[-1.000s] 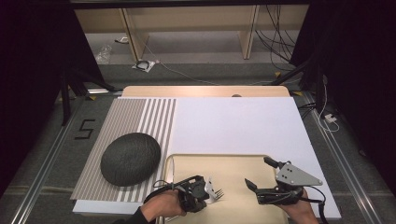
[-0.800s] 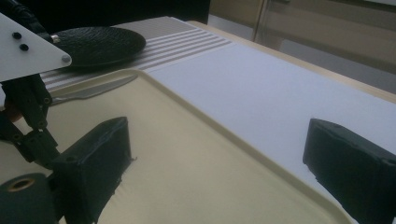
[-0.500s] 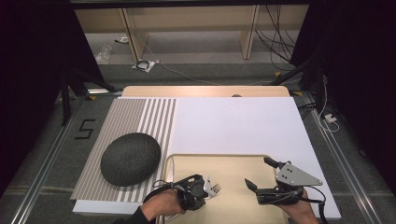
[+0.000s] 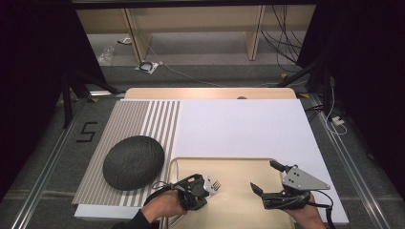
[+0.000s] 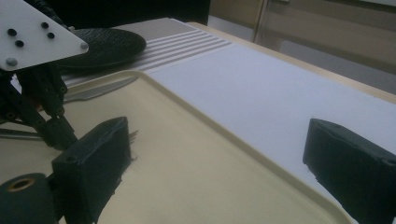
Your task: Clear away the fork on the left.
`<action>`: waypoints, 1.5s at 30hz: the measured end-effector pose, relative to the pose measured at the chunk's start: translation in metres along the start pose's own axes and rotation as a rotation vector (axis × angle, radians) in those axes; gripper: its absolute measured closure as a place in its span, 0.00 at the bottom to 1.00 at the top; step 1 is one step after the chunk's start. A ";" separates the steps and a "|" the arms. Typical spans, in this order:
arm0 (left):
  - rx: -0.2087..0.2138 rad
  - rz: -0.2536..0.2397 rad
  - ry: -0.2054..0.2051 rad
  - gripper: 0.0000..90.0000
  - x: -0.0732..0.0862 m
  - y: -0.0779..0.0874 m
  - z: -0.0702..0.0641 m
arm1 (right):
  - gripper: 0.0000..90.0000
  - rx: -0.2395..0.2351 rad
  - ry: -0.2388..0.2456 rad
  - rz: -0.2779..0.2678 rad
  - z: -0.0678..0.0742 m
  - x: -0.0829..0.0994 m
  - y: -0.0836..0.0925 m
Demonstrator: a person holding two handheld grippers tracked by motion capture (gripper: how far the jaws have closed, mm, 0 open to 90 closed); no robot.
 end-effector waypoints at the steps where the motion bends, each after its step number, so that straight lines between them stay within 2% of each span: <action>1: 0.001 -0.002 0.006 0.99 0.000 0.000 0.001 | 0.09 0.000 -0.001 0.000 0.000 0.000 0.000; 12: -0.003 -0.010 0.042 0.99 0.004 0.003 0.010 | 0.09 -0.002 -0.007 -0.007 0.000 0.000 0.000; 22: -0.018 -0.016 0.080 0.99 0.010 0.007 0.022 | 0.09 -0.007 -0.042 -0.021 -0.002 -0.001 0.001; 45: -0.058 -0.028 0.129 0.99 0.023 0.017 0.040 | 0.09 -0.004 -0.039 -0.029 -0.002 -0.001 0.002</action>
Point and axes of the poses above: each handheld gripper's, and its own axes: y roughly backward along the jaws, x roughly out of its underside, z roughly to its left, the point moved 2 cm from there along -y, roughly forward along the jaws, and after that the axes turned 15 degrees about -z, right-handed, at the moved point
